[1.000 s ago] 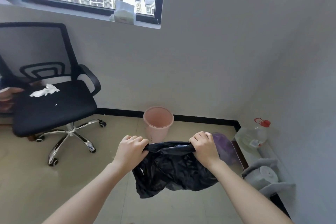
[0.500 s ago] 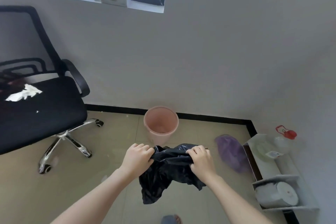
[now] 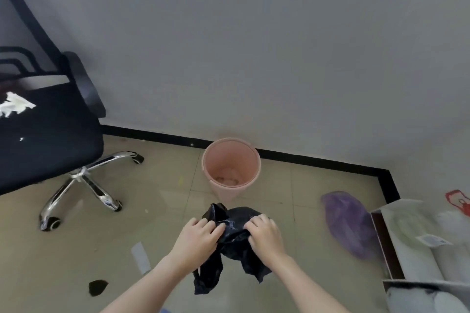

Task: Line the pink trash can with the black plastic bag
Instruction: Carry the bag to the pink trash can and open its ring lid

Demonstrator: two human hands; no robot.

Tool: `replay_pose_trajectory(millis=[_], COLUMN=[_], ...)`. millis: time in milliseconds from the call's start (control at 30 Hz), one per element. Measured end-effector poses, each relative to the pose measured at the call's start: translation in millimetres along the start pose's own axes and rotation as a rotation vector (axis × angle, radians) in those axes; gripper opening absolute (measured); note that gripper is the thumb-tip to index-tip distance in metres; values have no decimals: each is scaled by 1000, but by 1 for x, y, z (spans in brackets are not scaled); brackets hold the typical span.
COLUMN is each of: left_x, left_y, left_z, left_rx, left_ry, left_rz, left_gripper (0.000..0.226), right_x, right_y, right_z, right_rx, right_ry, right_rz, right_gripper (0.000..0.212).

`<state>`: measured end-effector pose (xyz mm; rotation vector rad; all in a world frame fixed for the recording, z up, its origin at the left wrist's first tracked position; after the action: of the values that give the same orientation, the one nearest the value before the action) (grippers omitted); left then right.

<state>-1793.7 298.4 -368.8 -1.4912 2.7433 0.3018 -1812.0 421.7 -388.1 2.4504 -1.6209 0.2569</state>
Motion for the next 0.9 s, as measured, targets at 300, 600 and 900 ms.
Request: replay_pose_trajectory(millis=[300, 600, 900], left_x=[52, 91, 87], left_y=[5, 31, -19], left_z=[176, 219, 365], left_rx=[25, -409, 264], left_ry=[161, 212, 150], left_rz=[66, 156, 52], left_gripper=[45, 19, 51], right_x=[-65, -111, -112], right_y=[28, 66, 26], right_z=[163, 239, 374], right_rx=[-159, -489, 326], right_ry=[2, 213, -59], right_rz=[100, 131, 87], right_gripper=[36, 24, 52])
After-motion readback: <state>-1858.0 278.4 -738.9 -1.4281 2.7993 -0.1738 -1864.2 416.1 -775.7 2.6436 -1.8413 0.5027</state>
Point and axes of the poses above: each hand's wrist, its own y-axis towards the middle knuckle, its own z-axis out of the palm, x = y × z, the point moved 7 cm from there along y, towards the middle knuckle, and after that the axes turned 5 degrees about -x, right-handed, at the moved point
